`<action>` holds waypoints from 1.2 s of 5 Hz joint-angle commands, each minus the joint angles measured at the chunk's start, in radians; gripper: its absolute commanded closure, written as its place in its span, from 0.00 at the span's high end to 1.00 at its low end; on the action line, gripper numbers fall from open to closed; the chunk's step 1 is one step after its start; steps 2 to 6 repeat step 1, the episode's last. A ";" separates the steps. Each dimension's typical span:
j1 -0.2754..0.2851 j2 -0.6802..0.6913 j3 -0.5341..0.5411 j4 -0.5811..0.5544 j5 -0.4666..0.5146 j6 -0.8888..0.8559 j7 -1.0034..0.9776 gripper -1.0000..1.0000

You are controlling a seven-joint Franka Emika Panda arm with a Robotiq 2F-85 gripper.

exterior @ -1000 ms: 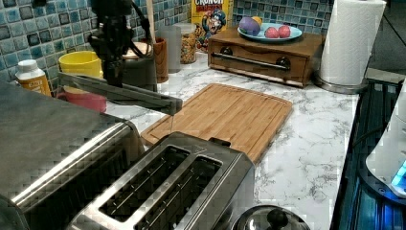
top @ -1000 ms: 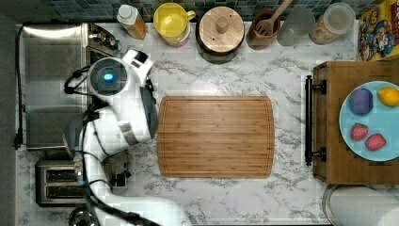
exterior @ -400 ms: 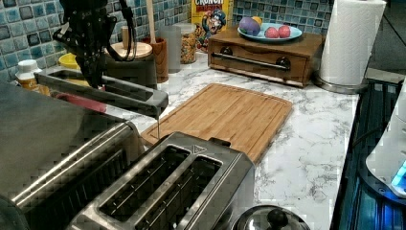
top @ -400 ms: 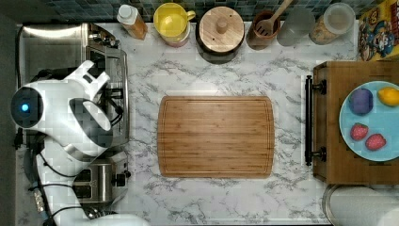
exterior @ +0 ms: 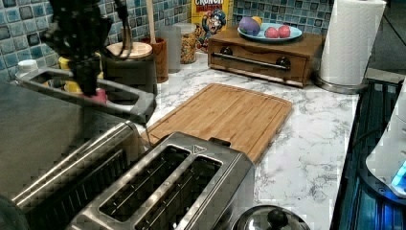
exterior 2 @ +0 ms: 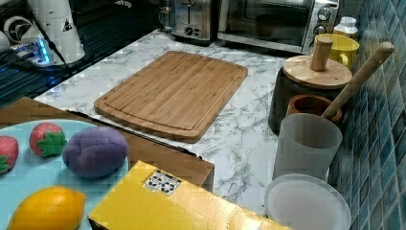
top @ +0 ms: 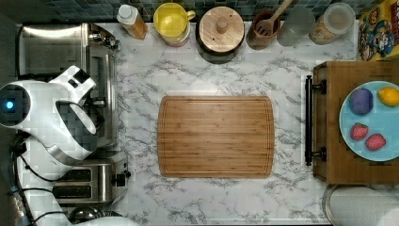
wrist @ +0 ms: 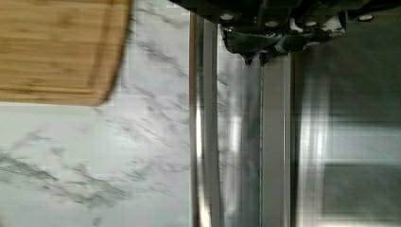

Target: Close the oven.

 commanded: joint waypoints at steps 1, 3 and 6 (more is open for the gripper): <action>-0.077 -0.204 -0.068 -0.028 0.043 0.182 0.015 0.00; -0.077 -0.204 -0.068 -0.028 0.043 0.182 0.015 0.00; -0.077 -0.204 -0.068 -0.028 0.043 0.182 0.015 0.00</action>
